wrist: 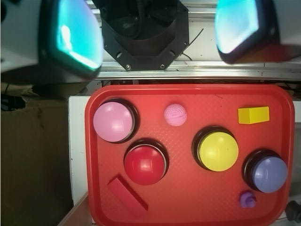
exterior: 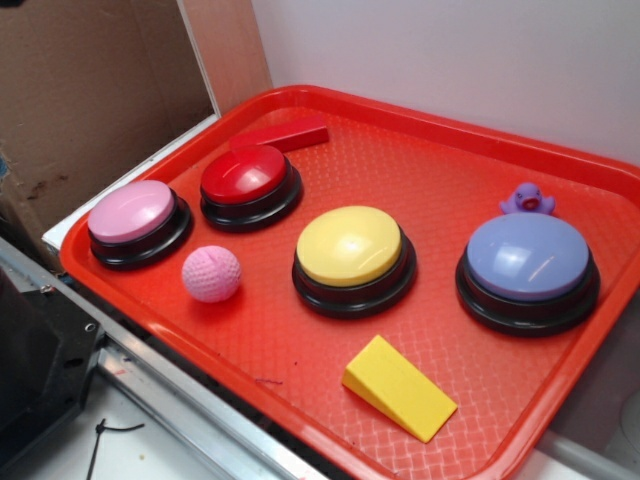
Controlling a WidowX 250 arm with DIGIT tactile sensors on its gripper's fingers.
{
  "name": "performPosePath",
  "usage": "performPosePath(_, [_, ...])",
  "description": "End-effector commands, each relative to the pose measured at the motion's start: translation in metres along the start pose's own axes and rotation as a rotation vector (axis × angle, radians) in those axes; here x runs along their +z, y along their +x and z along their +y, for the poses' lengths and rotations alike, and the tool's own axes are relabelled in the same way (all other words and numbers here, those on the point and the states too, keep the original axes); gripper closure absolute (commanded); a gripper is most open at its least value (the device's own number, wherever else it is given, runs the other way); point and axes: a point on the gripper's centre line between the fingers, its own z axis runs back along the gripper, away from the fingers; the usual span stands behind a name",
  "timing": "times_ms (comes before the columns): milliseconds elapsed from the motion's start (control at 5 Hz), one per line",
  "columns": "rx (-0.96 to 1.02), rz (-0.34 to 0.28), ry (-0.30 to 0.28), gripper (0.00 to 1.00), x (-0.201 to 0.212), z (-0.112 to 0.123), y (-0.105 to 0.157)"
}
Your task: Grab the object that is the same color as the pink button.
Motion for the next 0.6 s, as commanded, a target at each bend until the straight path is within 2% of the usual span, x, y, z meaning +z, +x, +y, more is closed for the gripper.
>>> performPosePath(0, [0.000,0.000,0.000,0.00,0.000,0.000,0.000])
performPosePath(200, [0.024,0.109,0.051,0.00,-0.050,0.006,0.002])
performPosePath(400, [0.016,0.186,0.086,0.00,-0.100,0.015,-0.003])
